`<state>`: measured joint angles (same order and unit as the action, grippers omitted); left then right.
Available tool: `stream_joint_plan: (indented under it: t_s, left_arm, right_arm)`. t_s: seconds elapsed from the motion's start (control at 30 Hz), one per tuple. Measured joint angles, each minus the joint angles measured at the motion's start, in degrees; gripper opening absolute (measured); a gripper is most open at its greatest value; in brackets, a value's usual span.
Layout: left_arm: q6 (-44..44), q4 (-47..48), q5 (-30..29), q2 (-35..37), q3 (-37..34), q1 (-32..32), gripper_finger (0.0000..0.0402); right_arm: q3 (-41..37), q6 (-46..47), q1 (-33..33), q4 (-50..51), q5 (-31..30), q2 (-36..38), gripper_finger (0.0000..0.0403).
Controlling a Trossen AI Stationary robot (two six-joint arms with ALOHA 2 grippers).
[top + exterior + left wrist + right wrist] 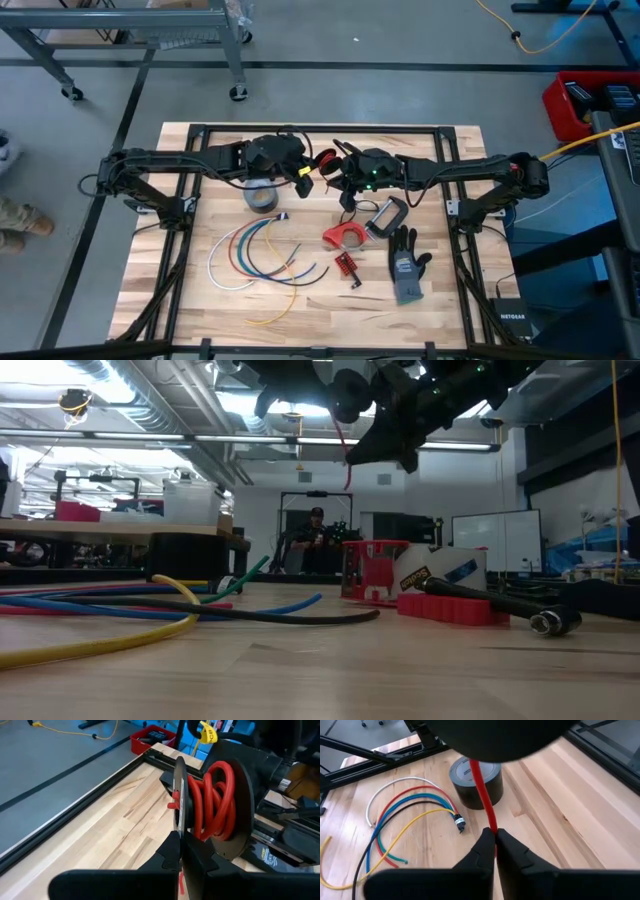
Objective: Coil cords
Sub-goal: Coil the red wire onto the spool
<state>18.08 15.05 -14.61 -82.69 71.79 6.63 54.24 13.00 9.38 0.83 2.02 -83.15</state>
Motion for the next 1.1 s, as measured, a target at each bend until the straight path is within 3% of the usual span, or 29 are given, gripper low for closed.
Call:
stream_joint_plan:
  t_s: [0.33, 0.83, 1.1]
  left_arm:
    - [-0.06, 1.72, 0.28, 1.70, 0.00, -0.04, 0.0000]
    - [4.63, 15.55, 1.50, 3.32, 0.00, -1.78, 0.0000]
    - [6.79, 19.17, 3.52, 3.19, 0.00, -1.91, 0.0000]
  right_arm:
    - [0.09, -0.45, 0.01, 1.36, 0.07, 0.00, 0.0005]
    - [-0.02, -1.03, 0.01, 3.74, -2.40, 0.00, 0.0002]
    - [1.76, -1.00, 0.01, 3.00, 1.65, 0.00, 0.0001]
